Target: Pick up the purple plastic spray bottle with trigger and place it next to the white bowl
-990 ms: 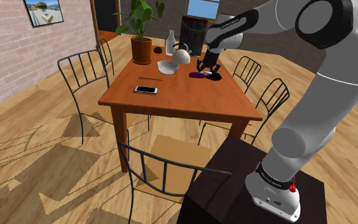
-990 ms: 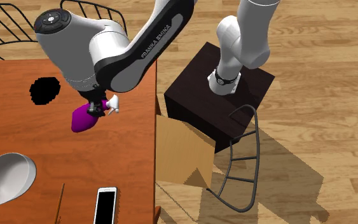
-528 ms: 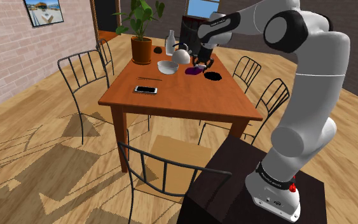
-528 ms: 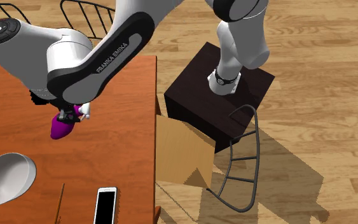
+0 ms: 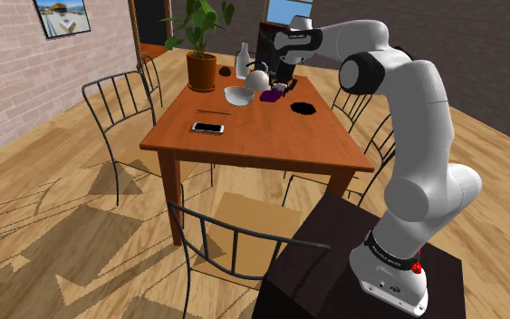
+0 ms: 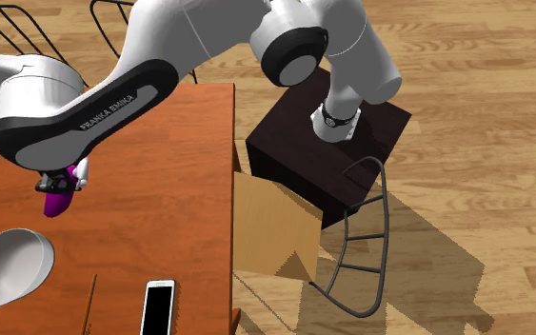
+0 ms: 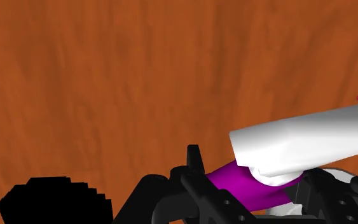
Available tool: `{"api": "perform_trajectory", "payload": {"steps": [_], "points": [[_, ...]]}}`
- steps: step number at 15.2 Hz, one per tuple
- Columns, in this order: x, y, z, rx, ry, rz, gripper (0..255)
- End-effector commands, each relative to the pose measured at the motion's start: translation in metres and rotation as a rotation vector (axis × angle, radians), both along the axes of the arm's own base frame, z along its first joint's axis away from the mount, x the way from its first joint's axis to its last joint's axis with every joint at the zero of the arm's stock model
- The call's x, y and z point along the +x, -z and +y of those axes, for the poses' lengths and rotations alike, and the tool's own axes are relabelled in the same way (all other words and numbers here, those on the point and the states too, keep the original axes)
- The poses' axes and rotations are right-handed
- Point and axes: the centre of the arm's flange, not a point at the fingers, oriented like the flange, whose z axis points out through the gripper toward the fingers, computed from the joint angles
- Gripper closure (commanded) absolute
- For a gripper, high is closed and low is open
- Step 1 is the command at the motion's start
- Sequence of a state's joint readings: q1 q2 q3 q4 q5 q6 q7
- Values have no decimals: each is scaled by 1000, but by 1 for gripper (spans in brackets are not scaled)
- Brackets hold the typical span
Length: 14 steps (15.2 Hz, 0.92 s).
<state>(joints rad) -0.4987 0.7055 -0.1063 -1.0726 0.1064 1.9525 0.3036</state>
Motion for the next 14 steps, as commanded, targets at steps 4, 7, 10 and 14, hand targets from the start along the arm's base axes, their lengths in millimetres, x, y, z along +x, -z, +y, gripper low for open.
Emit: {"api": "perform_trajectory", "payload": {"steps": [4, 7, 10, 14], "points": [[4, 24, -4, 0, 0, -1, 255], [4, 39, -4, 0, 0, -1, 255], [4, 55, -4, 0, 0, -1, 255], [4, 76, -4, 0, 0, -1, 255]]}}
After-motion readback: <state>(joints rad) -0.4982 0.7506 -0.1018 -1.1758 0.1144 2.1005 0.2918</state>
